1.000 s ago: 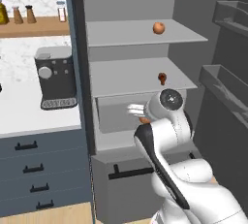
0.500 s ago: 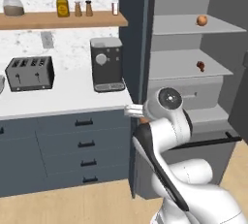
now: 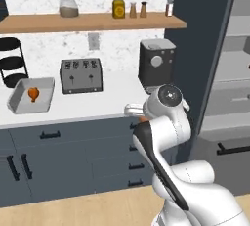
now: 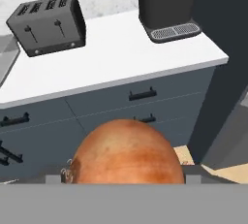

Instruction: Place one onion and one chicken drumstick in each tupperware on the nearby counter, to pack two identical lunches.

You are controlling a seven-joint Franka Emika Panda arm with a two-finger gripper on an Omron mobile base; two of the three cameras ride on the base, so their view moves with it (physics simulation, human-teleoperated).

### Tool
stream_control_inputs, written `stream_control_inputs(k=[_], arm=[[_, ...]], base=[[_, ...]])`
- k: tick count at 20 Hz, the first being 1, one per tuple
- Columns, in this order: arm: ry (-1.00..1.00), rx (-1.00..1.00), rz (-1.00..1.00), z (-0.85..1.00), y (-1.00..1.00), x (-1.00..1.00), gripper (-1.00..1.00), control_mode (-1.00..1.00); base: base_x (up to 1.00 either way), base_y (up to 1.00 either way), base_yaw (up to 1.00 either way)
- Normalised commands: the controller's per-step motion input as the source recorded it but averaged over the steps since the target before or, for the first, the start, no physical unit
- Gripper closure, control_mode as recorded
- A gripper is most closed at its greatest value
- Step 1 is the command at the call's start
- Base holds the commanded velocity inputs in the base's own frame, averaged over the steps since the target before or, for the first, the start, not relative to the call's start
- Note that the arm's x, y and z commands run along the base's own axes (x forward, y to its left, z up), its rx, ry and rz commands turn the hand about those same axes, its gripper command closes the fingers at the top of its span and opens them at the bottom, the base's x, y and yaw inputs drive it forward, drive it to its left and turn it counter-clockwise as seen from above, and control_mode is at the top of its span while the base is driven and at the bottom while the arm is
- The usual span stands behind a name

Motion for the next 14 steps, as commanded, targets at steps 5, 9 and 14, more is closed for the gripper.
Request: stream_control_inputs(k=[5, 9, 14], arm=[[0.0, 0.0, 0.0, 0.0, 0.0, 0.0, 1.0, 1.0], [0.0, 0.0, 0.0, 0.0, 0.0, 0.0, 1.0, 1.0], [0.0, 0.0, 0.0, 0.0, 0.0, 0.0, 1.0, 1.0]], base=[[0.96, 1.0, 0.0], [1.0, 1.0, 0.0], [0.81, 1.0, -0.03]])
